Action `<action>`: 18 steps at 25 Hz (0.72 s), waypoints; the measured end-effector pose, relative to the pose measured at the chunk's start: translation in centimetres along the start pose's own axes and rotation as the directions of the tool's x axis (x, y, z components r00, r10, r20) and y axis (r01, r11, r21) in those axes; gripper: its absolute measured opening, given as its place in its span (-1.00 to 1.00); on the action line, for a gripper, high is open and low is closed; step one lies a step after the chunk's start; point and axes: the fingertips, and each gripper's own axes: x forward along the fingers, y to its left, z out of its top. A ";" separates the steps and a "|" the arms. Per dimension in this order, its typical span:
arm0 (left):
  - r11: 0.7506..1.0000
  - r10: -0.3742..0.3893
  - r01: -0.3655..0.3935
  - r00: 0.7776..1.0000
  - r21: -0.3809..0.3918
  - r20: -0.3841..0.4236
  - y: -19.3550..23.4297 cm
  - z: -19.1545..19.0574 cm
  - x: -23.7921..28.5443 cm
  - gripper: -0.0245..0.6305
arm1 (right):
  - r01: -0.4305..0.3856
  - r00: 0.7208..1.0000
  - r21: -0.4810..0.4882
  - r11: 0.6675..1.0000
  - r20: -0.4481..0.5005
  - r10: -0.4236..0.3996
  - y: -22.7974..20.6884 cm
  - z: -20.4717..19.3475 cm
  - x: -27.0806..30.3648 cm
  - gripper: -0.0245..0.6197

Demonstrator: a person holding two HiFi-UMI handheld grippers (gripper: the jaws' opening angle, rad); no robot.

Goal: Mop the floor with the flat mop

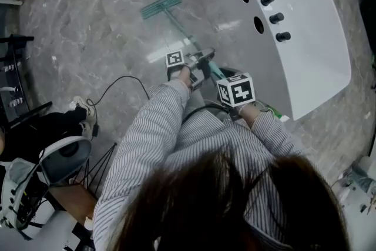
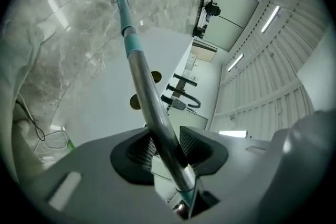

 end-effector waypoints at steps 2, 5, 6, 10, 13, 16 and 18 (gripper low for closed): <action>1.000 -0.011 0.011 1.000 0.000 0.019 -2.5 4.8 0.0 -0.49 | -0.005 1.000 0.020 1.000 0.011 0.005 0.6 4.7 2.5 -0.55; 0.999 -0.035 0.035 0.997 -0.007 0.071 -6.1 12.3 0.2 -0.49 | 0.002 1.000 0.004 1.000 0.012 -0.002 1.2 11.8 6.3 -0.55; 0.999 -0.039 0.040 0.995 -0.011 0.088 -7.2 14.7 0.2 -0.49 | 0.005 1.000 -0.009 1.000 0.007 -0.005 1.5 14.0 7.6 -0.55; 0.997 -0.074 0.078 0.986 -0.018 0.148 -11.8 23.5 -0.1 -0.49 | 0.013 1.000 -0.042 0.999 0.008 -0.013 2.7 22.7 12.1 -0.55; 0.995 -0.091 0.096 0.976 -0.013 0.198 -14.4 28.9 -0.2 -0.49 | 0.011 1.000 -0.047 0.999 0.015 -0.010 3.1 27.6 14.9 -0.54; 0.995 -0.096 0.101 0.967 -0.009 0.237 -15.8 32.9 0.1 -0.50 | 0.010 0.999 -0.052 0.999 0.036 -0.008 2.9 31.2 16.8 -0.55; 0.994 -0.106 0.110 0.967 -0.004 0.233 -17.0 34.6 0.6 -0.49 | 0.016 0.997 -0.054 0.998 0.070 -0.012 2.6 33.3 17.4 -0.55</action>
